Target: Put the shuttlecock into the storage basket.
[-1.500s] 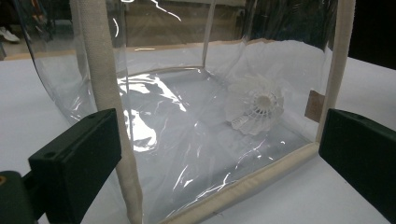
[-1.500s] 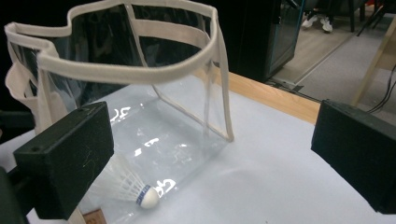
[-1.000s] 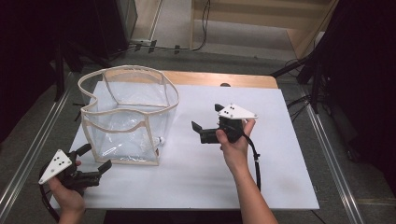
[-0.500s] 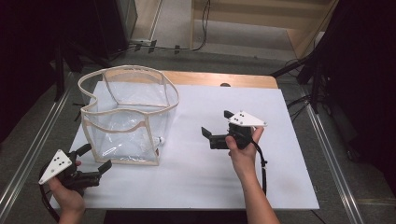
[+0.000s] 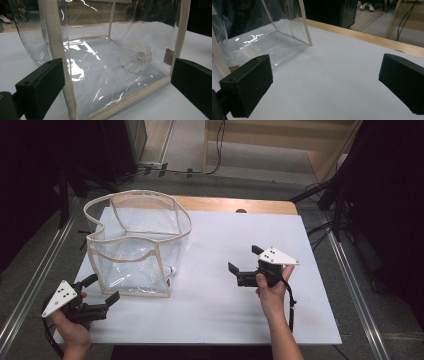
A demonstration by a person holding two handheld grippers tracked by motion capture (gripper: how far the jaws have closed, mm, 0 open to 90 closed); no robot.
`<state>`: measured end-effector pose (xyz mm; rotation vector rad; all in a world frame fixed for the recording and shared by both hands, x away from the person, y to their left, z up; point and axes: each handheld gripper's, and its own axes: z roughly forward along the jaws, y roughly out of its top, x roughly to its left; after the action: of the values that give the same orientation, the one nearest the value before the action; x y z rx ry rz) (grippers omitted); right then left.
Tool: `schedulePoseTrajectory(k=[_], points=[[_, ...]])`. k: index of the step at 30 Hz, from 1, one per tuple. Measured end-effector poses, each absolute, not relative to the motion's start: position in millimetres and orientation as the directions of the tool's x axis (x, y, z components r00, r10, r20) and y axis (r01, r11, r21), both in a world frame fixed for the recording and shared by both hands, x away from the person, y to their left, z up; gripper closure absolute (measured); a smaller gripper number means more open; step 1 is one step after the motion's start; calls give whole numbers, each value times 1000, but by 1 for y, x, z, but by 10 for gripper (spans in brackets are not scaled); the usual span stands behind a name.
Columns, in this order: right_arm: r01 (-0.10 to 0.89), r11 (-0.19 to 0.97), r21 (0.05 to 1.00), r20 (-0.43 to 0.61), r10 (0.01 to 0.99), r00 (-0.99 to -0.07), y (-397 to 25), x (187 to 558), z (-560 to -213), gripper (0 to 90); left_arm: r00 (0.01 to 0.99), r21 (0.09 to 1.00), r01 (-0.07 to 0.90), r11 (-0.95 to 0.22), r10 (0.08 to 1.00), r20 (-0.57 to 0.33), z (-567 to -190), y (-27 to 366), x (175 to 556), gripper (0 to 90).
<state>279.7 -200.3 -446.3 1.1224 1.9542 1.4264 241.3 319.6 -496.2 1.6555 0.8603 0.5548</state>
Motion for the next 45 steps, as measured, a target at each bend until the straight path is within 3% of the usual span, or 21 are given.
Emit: schedulePoseTrajectory(k=[45], points=[[405, 117, 907, 82, 892, -444, -282, 243, -482, 0, 621, 963, 246, -109, 780, -70, -496, 319, 241, 0]])
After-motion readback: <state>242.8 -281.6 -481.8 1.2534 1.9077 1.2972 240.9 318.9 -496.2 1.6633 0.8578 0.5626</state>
